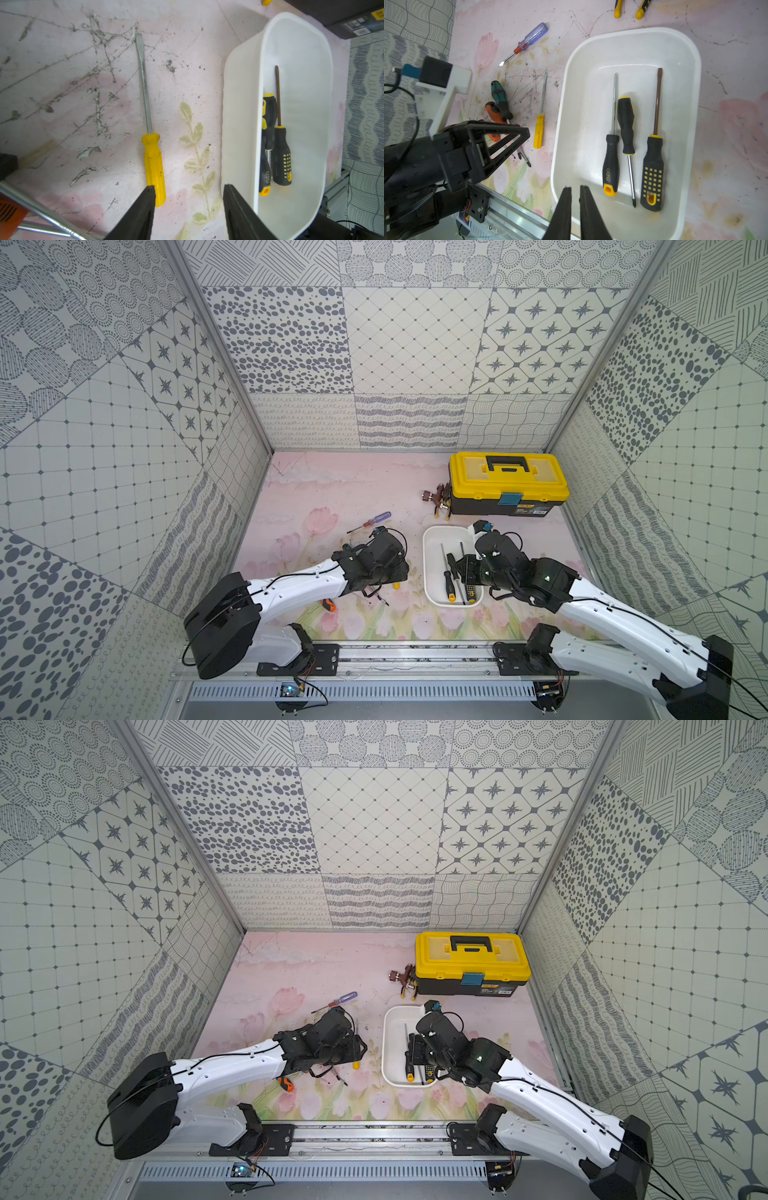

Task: Put the screwdriver on the desktop into the storage box
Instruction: Pick up the screwdriver from the center of the board.

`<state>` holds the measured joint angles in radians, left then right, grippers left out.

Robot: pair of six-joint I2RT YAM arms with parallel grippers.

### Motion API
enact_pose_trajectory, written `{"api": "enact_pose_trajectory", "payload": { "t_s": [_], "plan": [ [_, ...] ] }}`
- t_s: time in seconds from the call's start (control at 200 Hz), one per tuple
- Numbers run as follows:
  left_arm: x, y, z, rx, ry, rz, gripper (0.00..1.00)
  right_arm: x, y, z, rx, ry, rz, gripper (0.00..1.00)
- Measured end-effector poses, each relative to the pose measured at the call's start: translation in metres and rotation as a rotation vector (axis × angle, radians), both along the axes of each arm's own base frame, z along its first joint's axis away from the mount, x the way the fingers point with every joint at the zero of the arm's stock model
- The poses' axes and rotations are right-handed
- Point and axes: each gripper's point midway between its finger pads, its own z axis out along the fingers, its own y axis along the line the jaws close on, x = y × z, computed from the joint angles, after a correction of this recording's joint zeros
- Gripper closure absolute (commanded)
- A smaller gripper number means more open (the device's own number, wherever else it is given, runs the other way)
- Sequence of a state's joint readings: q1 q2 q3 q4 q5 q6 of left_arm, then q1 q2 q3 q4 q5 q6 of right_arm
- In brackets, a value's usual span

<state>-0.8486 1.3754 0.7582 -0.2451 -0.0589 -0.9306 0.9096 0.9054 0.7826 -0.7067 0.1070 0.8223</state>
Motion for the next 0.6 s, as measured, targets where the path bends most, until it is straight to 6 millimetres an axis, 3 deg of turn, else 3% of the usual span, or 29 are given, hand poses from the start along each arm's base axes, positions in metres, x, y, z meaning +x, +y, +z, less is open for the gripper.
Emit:
{"api": "enact_pose_trajectory", "payload": {
  "t_s": [0.22, 0.46, 0.6],
  "plan": [
    [0.009, 0.001, -0.027, 0.129, 0.051, 0.007, 0.55, -0.017, 0.016, -0.005, 0.014, -0.002, 0.077, 0.95],
    [0.013, 0.007, -0.056, 0.272, 0.117, 0.006, 0.59, -0.014, 0.023, 0.001, 0.046, -0.023, 0.081, 0.98],
    [0.021, 0.006, -0.059, 0.322, 0.117, 0.005, 0.7, -0.014, 0.025, 0.0, 0.045, -0.021, 0.082, 0.97]
  ]
}}
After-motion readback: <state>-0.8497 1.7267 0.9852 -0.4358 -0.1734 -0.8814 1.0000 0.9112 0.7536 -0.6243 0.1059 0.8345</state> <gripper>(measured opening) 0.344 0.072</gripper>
